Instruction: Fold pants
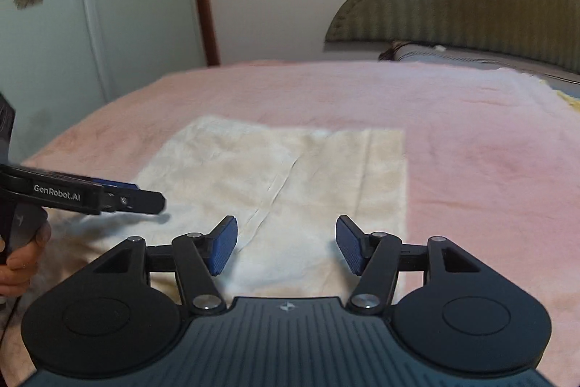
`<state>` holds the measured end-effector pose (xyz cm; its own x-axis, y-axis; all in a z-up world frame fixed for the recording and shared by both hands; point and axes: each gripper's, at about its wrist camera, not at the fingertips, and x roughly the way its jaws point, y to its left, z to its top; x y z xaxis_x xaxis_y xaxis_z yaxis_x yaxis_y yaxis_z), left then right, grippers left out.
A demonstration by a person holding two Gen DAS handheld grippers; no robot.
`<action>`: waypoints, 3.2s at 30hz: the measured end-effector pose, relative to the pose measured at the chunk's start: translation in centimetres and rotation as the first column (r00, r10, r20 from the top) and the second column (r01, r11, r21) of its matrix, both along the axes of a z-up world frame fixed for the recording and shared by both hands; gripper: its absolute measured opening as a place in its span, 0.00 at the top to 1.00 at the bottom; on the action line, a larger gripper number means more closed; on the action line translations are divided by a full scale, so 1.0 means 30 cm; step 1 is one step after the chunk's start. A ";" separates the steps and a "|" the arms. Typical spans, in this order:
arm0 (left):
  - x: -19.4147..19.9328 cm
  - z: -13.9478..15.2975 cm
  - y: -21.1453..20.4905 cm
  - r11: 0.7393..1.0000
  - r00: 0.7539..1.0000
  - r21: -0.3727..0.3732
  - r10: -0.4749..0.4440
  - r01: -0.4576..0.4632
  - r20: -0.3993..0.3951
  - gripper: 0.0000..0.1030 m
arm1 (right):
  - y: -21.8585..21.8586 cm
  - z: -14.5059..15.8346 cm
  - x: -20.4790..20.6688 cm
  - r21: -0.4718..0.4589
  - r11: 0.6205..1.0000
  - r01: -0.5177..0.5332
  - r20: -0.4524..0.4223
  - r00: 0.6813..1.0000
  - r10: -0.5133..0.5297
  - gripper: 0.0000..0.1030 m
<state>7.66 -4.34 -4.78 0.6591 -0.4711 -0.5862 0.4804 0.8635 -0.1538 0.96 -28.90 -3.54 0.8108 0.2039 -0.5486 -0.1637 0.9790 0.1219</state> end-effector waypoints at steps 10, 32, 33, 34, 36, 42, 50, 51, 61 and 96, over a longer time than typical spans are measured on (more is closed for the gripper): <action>0.252 0.135 -0.039 0.994 0.999 -0.092 0.052 -0.051 0.010 0.09 | 0.004 0.057 0.068 0.066 0.998 0.009 0.048 0.999 -0.012 0.41; 0.329 -0.035 0.251 0.980 0.969 -0.198 -0.062 0.013 -0.241 0.06 | -0.483 -0.167 0.135 0.601 0.796 0.076 -0.146 0.989 0.016 0.16; 0.332 -0.040 0.268 0.972 0.969 -0.233 -0.080 0.024 -0.233 0.03 | -0.502 -0.173 0.145 0.626 0.778 0.044 -0.135 0.989 0.053 0.16; 0.339 -0.046 0.275 0.965 0.964 -0.260 -0.105 0.040 -0.242 0.02 | -0.515 -0.175 0.157 0.647 0.762 0.019 -0.138 0.986 0.092 0.16; 0.355 -0.053 0.279 0.950 0.954 -0.304 -0.158 0.077 -0.254 0.01 | -0.524 -0.176 0.176 0.689 0.723 -0.050 -0.135 0.971 0.196 0.16; 0.424 -0.093 0.238 0.872 0.894 -0.467 -0.319 0.146 -0.315 0.01 | -0.527 -0.181 0.233 0.734 0.658 -0.170 -0.106 0.928 0.357 0.15; 0.435 -0.117 0.180 0.824 0.871 -0.547 -0.369 0.146 -0.325 0.01 | -0.508 -0.197 0.313 0.784 0.595 -0.175 -0.061 0.933 0.355 0.15; 0.433 -0.117 0.165 0.824 0.870 -0.546 -0.371 0.149 -0.323 0.01 | -0.504 -0.199 0.322 0.784 0.597 -0.170 -0.063 0.935 0.348 0.15; 0.389 -0.124 0.141 0.878 0.922 -0.475 -0.233 0.062 -0.310 0.63 | -0.414 -0.159 0.305 0.587 0.806 -0.070 -0.176 0.961 0.211 0.67; 0.626 0.067 0.363 0.970 0.966 -0.043 0.235 -0.241 -0.103 0.30 | -0.115 -0.057 0.692 0.277 0.958 -0.076 -0.135 0.984 0.117 0.50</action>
